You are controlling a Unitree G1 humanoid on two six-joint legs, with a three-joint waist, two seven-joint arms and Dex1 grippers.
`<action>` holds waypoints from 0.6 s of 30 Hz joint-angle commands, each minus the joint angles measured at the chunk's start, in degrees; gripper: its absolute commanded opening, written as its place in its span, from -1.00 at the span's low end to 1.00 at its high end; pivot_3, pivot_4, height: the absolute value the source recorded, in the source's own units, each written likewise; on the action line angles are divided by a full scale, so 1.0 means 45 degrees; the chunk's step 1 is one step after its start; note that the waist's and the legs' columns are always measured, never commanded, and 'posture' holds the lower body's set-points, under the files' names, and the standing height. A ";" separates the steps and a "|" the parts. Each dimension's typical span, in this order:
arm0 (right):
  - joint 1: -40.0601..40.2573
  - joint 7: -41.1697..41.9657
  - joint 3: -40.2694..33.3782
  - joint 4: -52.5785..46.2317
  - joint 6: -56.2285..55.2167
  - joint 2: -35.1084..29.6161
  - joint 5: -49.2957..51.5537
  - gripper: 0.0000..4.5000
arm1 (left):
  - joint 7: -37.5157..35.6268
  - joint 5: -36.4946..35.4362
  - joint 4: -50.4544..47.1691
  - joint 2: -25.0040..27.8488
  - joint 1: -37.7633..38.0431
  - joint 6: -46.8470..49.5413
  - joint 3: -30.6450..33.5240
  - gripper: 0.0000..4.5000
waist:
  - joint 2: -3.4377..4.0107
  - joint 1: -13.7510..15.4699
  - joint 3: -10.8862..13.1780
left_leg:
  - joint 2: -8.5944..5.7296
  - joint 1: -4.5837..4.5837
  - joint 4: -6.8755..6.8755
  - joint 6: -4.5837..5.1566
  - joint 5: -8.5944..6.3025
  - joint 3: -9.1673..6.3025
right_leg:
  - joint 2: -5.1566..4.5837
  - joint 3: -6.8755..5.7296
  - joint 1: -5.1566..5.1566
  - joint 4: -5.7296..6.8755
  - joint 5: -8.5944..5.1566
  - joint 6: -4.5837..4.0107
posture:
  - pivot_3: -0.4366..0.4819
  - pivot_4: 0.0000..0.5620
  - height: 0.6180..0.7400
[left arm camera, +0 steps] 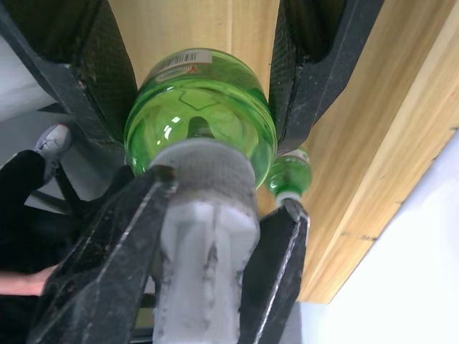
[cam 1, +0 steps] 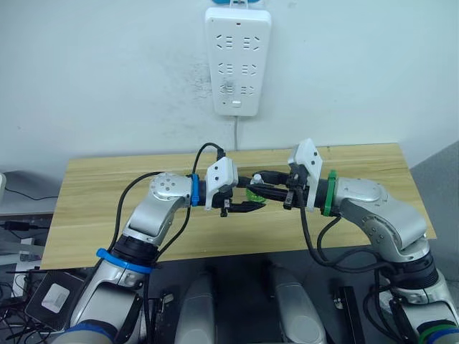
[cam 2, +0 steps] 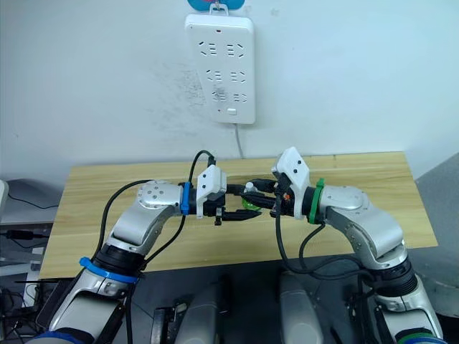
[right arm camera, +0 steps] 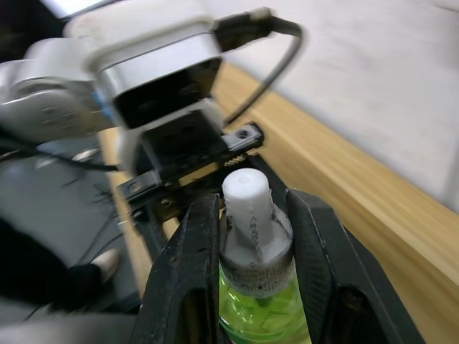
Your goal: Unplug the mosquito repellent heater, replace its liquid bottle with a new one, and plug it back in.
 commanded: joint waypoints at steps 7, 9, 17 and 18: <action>-0.2392 0.7589 0.1515 0.3311 -0.2922 -0.0490 0.0234 -0.40 | -0.3087 -0.0685 -0.0466 0.0342 0.0131 -0.1979 -0.0681 -0.01 | -0.0012 0.0090 -0.0044 | 0.0002 0.0003 0.0027 0.0001 0.0001 -0.0023 | 0.0004 -0.0026 0.0013 0.0021 0.0036 -0.0060 | -0.18 0.04 1.00; -0.2487 0.7245 0.1321 0.3560 -0.2862 -0.0321 0.0128 -0.11 | -0.2963 -0.0603 -0.0190 0.0280 -0.0036 -0.1969 -0.0558 -0.01 | -0.0012 0.0110 -0.0044 | 0.0003 0.0003 0.0037 0.0000 0.0002 -0.0027 | 0.0004 -0.0027 0.0012 0.0031 0.0037 -0.0062 | -0.18 0.05 1.00; -0.0295 0.3122 -0.0495 0.1868 -0.1884 -0.1036 -0.0914 0.98 | -0.0342 -0.0152 0.0934 0.0046 -0.0136 -0.1280 0.0494 -0.01 | -0.0014 0.0429 -0.0046 | -0.0001 -0.0010 0.0172 -0.0001 -0.0004 -0.0043 | -0.0008 -0.0029 0.0010 0.0152 0.0035 -0.0062 | -0.23 0.07 1.00; -0.0069 0.2375 -0.0702 0.1489 -0.1634 -0.0869 -0.0928 0.98 | -0.0138 -0.0075 0.0953 0.0047 -0.0082 -0.1300 0.0557 -0.01 | -0.0015 0.0419 -0.0046 | -0.0004 -0.0010 0.0185 -0.0001 -0.0003 -0.0034 | -0.0007 -0.0020 0.0009 0.0164 0.0035 -0.0060 | -0.24 0.07 1.00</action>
